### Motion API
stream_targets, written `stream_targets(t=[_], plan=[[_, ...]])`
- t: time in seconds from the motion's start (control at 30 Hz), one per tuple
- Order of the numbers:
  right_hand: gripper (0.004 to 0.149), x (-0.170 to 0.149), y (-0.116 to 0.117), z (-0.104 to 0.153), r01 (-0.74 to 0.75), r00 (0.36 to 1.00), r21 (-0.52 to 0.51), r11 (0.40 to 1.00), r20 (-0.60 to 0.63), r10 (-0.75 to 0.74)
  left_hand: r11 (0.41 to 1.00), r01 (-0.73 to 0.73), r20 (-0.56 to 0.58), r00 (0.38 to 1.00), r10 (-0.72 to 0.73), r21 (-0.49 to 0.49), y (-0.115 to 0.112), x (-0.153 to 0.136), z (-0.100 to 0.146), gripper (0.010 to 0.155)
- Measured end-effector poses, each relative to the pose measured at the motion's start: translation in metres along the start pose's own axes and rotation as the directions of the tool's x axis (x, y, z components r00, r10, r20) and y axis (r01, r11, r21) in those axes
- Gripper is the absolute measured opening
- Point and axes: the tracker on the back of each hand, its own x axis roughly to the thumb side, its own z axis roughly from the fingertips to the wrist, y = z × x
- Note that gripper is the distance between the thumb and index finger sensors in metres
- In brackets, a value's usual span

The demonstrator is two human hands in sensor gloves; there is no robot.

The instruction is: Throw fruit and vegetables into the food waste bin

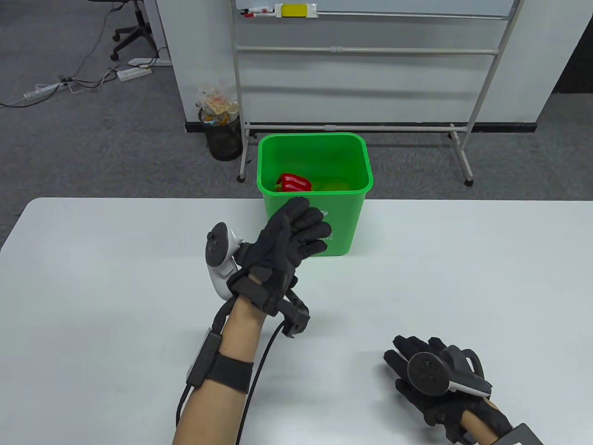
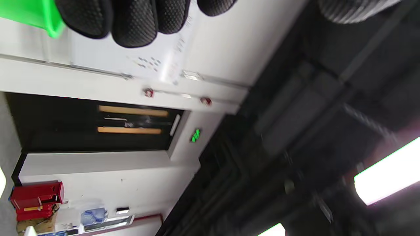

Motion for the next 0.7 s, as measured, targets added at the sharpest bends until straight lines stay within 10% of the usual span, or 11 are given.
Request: stream_targets(t=[0.1,0.33,0.47,0.53,0.7], plan=[[0.07,0.002,-0.006,0.002,0.005,1.0,-0.056,0.998,0.005,-0.004,0.944,0.326,0.091,0.942,-0.322,-0.04,-0.027,0.021,0.024,0.086],[0.069,0.017,-0.027,0.012,0.02,0.999,-0.277,0.961,0.054,-0.006,0.476,0.876,0.016,0.478,-0.878,-0.084,-0.06,-0.019,0.097,0.085],[0.074,0.023,-0.032,0.017,-0.043,0.998,-0.342,0.939,0.034,0.059,-0.102,0.967,-0.003,-0.106,-0.994,-0.234,-0.043,-0.053,0.127,0.089],[0.08,0.02,-0.033,0.017,-0.102,0.995,-0.324,0.94,-0.019,0.101,-0.278,0.929,0.008,-0.285,-0.958,-0.245,-0.032,-0.065,0.139,0.091],[0.085,-0.006,-0.03,0.013,-0.124,0.982,-0.267,0.956,-0.169,0.08,-0.307,0.899,-0.053,-0.339,-0.939,-0.311,-0.007,-0.077,0.153,0.091]])
